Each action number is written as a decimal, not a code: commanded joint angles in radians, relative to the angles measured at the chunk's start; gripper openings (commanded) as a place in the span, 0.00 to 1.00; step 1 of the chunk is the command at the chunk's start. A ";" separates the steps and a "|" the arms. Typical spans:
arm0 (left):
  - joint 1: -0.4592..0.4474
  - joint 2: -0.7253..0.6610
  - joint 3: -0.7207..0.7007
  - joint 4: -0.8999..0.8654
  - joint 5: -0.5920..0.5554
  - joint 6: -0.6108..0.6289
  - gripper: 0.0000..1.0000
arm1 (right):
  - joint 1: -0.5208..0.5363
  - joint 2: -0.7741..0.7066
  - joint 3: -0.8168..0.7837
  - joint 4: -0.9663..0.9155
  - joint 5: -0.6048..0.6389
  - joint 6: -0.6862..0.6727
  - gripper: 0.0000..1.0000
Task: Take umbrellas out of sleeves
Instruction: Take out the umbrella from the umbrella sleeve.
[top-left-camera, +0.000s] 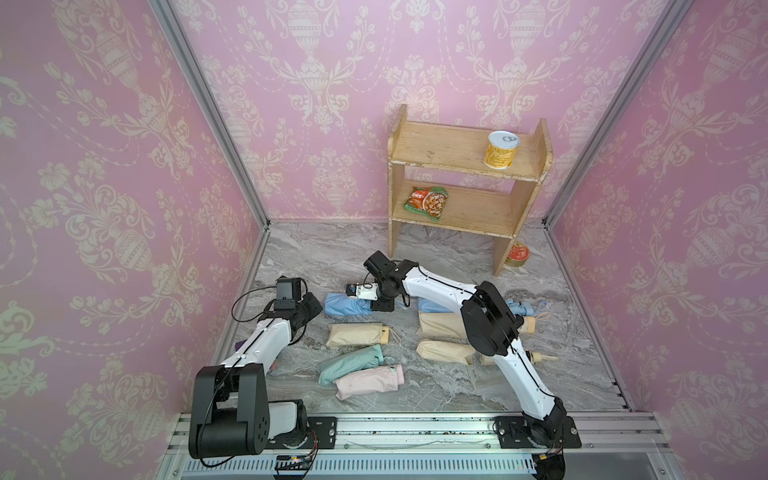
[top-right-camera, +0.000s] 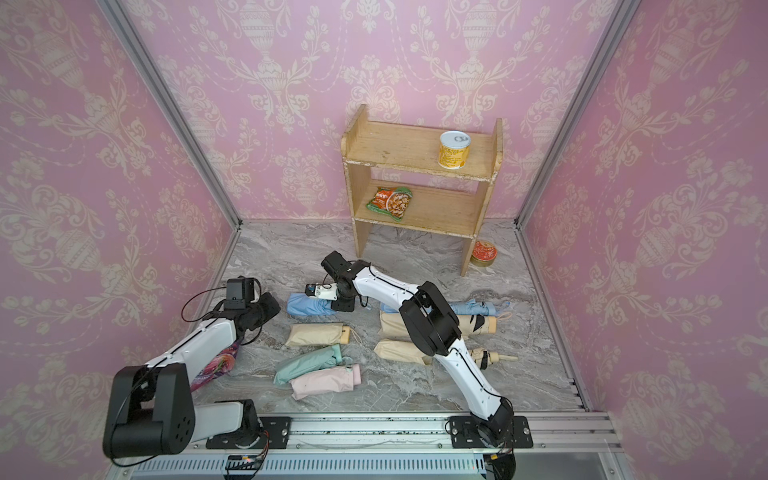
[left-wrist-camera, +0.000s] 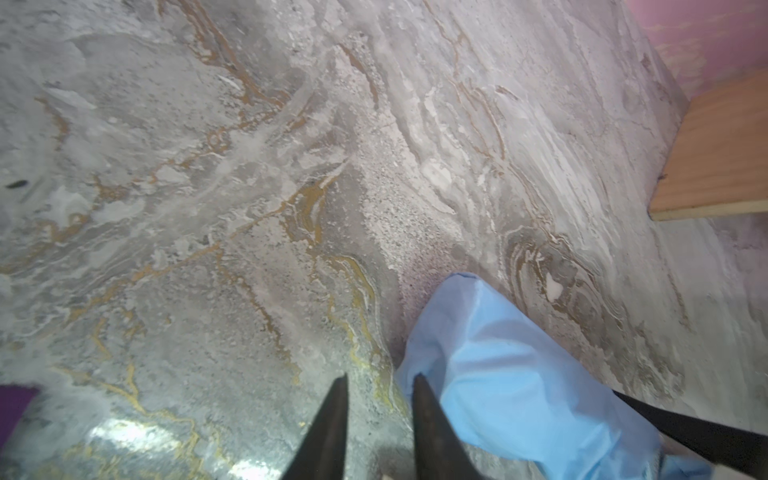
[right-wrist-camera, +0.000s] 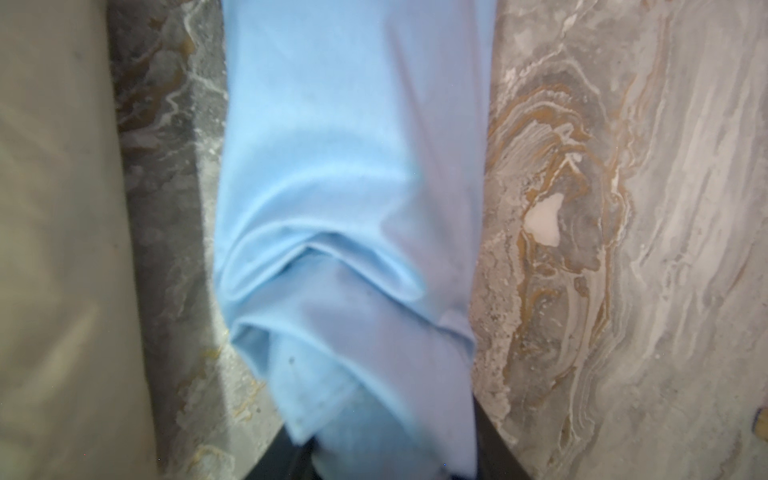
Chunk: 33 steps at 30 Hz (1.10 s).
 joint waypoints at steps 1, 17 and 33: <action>0.007 -0.016 -0.024 0.076 0.122 -0.014 0.54 | -0.008 -0.024 -0.007 -0.028 -0.019 -0.008 0.34; 0.003 0.241 0.029 0.210 0.323 -0.057 0.57 | -0.003 -0.009 0.032 -0.024 -0.052 0.000 0.32; 0.003 0.208 0.015 0.203 0.266 -0.041 0.00 | -0.003 -0.021 0.043 -0.044 -0.061 -0.035 0.31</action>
